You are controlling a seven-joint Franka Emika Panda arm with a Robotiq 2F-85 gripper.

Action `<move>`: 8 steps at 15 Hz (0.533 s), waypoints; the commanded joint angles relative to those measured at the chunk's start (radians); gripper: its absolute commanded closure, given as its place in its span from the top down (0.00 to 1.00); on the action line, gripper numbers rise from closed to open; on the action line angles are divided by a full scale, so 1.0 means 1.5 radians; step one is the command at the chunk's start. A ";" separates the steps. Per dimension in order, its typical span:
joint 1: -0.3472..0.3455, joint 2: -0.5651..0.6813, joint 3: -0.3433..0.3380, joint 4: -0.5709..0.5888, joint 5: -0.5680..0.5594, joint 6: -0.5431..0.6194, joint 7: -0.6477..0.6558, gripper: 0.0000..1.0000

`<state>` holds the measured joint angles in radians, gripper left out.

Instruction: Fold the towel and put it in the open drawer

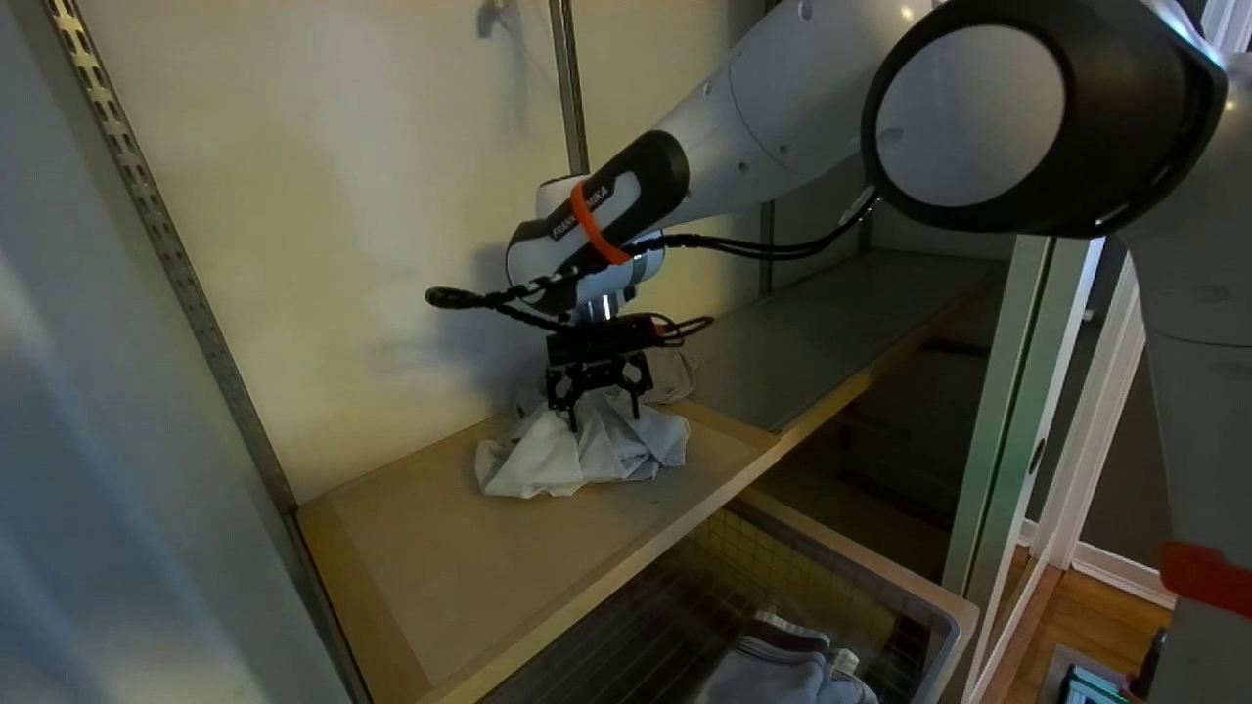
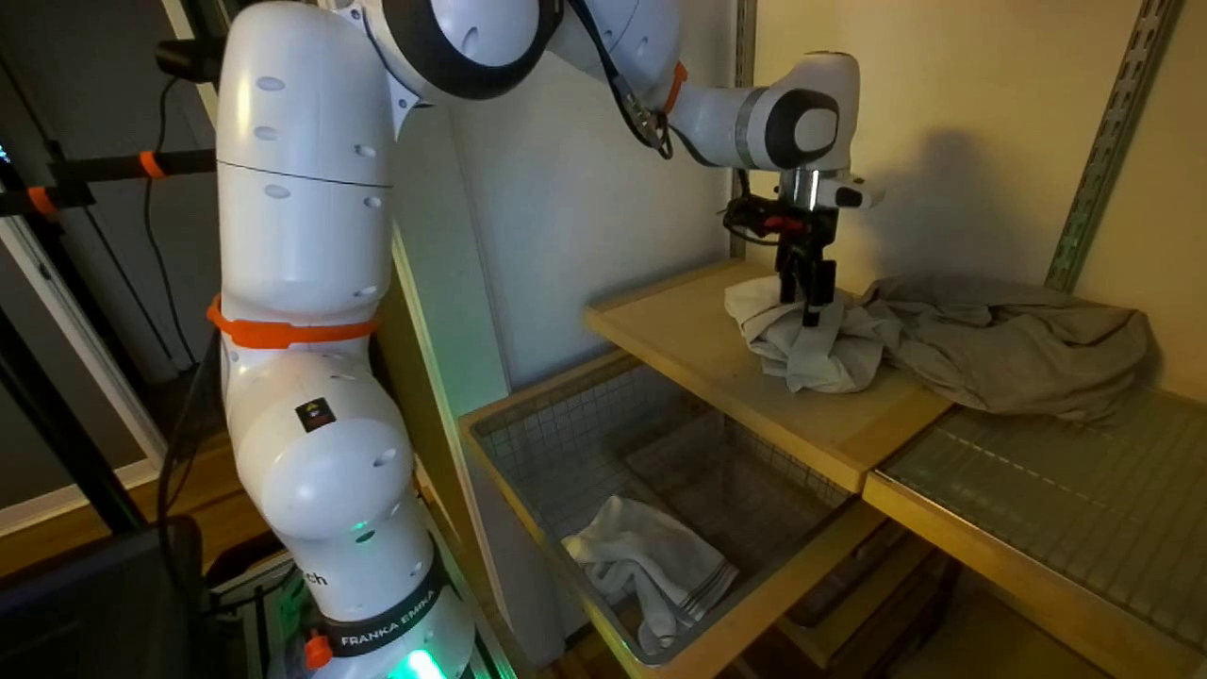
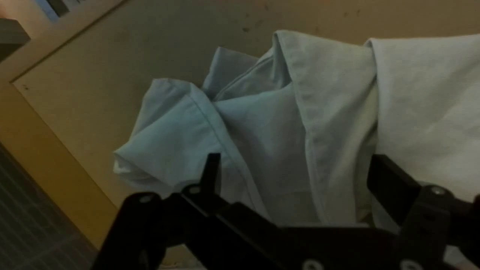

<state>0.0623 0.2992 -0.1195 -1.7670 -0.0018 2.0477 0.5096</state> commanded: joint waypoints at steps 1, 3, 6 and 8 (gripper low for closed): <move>-0.003 -0.011 0.015 -0.108 0.014 0.159 0.031 1.00; -0.004 -0.012 0.025 -0.154 0.052 0.260 0.042 1.00; -0.008 -0.013 0.042 -0.198 0.125 0.376 0.040 1.00; -0.012 -0.016 0.054 -0.210 0.173 0.423 0.025 1.00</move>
<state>0.0602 0.2987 -0.0785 -2.0205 0.1597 2.5798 0.5617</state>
